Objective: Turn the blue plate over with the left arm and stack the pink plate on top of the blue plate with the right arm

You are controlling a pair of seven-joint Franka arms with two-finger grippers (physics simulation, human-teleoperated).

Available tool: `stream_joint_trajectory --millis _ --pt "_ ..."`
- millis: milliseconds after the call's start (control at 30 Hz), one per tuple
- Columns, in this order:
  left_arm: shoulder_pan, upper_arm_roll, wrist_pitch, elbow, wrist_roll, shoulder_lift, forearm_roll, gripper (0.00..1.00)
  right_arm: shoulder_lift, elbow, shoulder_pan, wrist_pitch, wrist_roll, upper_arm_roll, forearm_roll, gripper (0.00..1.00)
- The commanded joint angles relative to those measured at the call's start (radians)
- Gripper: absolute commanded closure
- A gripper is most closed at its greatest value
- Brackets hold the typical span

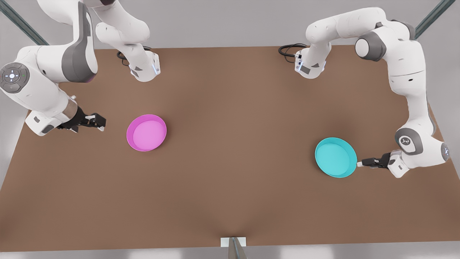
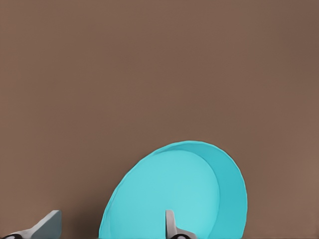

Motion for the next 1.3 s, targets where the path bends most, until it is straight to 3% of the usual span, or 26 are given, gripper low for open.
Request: stream_joint_trajectory --millis 0,567,700,767,1000,1133,1267 --pt "0.0 0.0 -0.002 0.0 0.001 0.001 -0.013 0.0 0.0 0.0 0.005 0.0 0.0 0.0 0.0 0.0" --pt "0.003 0.006 -0.015 -0.023 0.018 0.058 -0.004 0.01 0.017 0.017 0.003 0.008 -0.005 0.0 -0.003 0.0" --pt "0.003 0.008 -0.014 -0.023 0.019 0.063 -0.003 0.34 0.032 0.049 0.002 0.0 -0.005 0.014 0.0 0.0" --pt "0.003 0.008 -0.015 -0.023 0.018 0.063 -0.003 0.45 0.034 0.052 0.002 0.003 -0.005 0.014 -0.002 0.0" --pt "0.003 0.008 -0.015 -0.022 0.013 0.075 -0.003 0.51 0.037 0.051 -0.009 -0.005 0.0 0.008 0.003 0.0" --pt "0.003 0.008 -0.012 -0.022 0.013 0.077 -0.003 0.59 0.035 0.054 -0.006 0.002 0.0 0.009 -0.002 0.0" --pt "0.003 0.008 -0.008 -0.022 0.012 0.078 -0.003 0.59 0.051 0.049 -0.004 -0.008 -0.002 0.006 -0.003 0.0"
